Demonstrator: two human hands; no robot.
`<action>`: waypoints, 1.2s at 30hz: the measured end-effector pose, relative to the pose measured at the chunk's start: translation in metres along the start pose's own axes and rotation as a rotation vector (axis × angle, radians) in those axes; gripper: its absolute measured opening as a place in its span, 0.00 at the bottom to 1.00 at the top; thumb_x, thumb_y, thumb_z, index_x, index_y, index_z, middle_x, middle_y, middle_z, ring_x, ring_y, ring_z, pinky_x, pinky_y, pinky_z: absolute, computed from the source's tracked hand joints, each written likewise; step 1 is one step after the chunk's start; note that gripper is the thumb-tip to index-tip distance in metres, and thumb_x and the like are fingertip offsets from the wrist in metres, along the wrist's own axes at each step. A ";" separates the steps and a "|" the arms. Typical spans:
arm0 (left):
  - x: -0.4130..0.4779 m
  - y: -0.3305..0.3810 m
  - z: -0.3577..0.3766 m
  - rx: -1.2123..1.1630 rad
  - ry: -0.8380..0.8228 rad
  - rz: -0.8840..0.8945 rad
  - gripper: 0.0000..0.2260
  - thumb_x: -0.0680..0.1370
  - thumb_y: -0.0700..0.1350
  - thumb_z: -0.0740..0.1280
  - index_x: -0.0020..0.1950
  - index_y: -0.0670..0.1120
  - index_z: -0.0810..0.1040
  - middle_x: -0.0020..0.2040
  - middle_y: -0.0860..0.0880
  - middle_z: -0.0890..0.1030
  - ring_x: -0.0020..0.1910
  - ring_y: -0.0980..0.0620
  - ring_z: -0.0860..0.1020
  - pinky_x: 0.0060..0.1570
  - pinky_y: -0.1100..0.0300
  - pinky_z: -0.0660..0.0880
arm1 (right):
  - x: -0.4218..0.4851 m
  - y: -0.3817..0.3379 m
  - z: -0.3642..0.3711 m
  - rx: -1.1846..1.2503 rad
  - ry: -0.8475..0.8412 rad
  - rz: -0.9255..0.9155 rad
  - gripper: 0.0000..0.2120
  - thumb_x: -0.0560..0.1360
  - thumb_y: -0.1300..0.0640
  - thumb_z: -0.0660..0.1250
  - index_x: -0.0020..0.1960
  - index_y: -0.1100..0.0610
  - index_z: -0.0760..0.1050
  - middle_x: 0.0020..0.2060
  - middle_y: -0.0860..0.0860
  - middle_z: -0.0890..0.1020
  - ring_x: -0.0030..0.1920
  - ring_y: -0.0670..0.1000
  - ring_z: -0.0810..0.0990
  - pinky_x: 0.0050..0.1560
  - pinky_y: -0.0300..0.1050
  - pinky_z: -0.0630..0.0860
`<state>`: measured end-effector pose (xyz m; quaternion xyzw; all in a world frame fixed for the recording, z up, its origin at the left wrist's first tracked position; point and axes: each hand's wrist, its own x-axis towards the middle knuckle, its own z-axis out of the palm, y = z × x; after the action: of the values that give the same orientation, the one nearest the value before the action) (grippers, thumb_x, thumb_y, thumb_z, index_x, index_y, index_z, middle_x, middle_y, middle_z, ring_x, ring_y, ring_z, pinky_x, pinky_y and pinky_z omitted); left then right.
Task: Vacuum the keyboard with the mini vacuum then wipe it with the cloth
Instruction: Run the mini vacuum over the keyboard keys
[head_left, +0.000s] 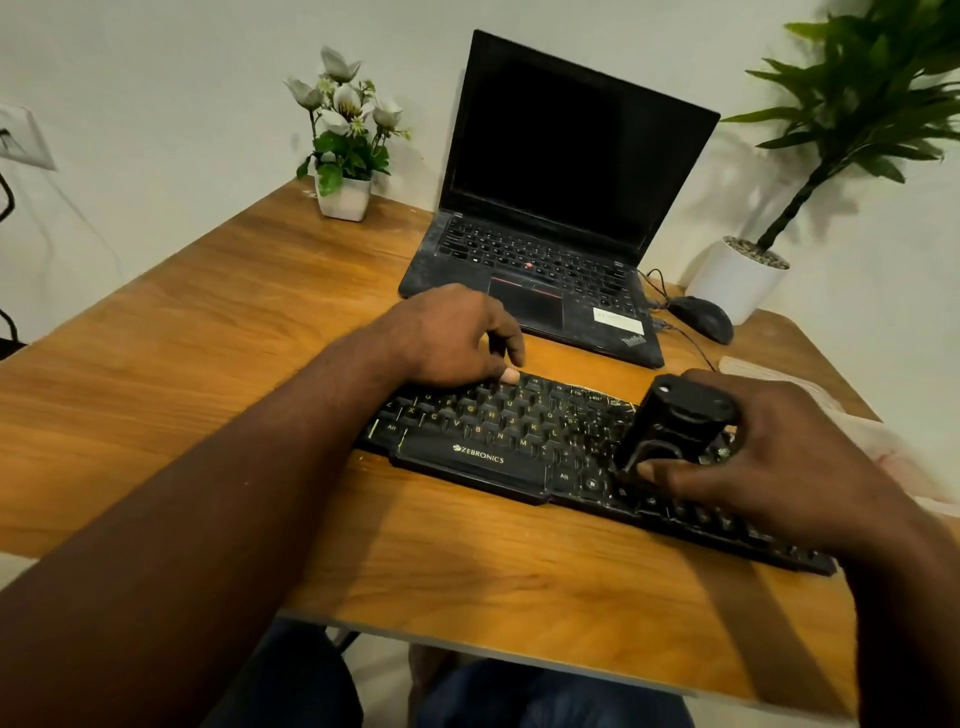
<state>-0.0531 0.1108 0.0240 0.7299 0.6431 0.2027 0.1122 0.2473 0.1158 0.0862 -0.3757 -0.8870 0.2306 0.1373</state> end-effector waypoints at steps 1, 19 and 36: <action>0.001 0.003 0.002 -0.006 -0.006 0.032 0.07 0.79 0.53 0.73 0.57 0.61 0.83 0.48 0.65 0.76 0.45 0.66 0.74 0.46 0.64 0.71 | 0.000 -0.002 0.003 0.063 -0.001 -0.003 0.19 0.66 0.53 0.82 0.52 0.41 0.79 0.45 0.34 0.84 0.47 0.35 0.81 0.41 0.32 0.76; 0.001 0.003 0.004 -0.228 -0.007 -0.040 0.08 0.77 0.47 0.76 0.53 0.59 0.85 0.48 0.59 0.85 0.48 0.68 0.81 0.46 0.71 0.71 | 0.079 0.004 0.020 -0.061 -0.038 -0.071 0.25 0.67 0.50 0.82 0.60 0.44 0.77 0.51 0.42 0.84 0.52 0.41 0.83 0.50 0.36 0.79; 0.002 0.005 0.001 -0.283 -0.020 -0.099 0.06 0.76 0.44 0.76 0.49 0.56 0.86 0.42 0.60 0.86 0.41 0.65 0.82 0.40 0.71 0.74 | 0.083 0.002 0.021 0.205 -0.399 -0.149 0.23 0.67 0.58 0.81 0.55 0.43 0.74 0.46 0.33 0.84 0.48 0.37 0.84 0.44 0.29 0.78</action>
<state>-0.0482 0.1121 0.0253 0.6762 0.6420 0.2785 0.2302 0.1827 0.1712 0.0732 -0.2403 -0.8938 0.3784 0.0135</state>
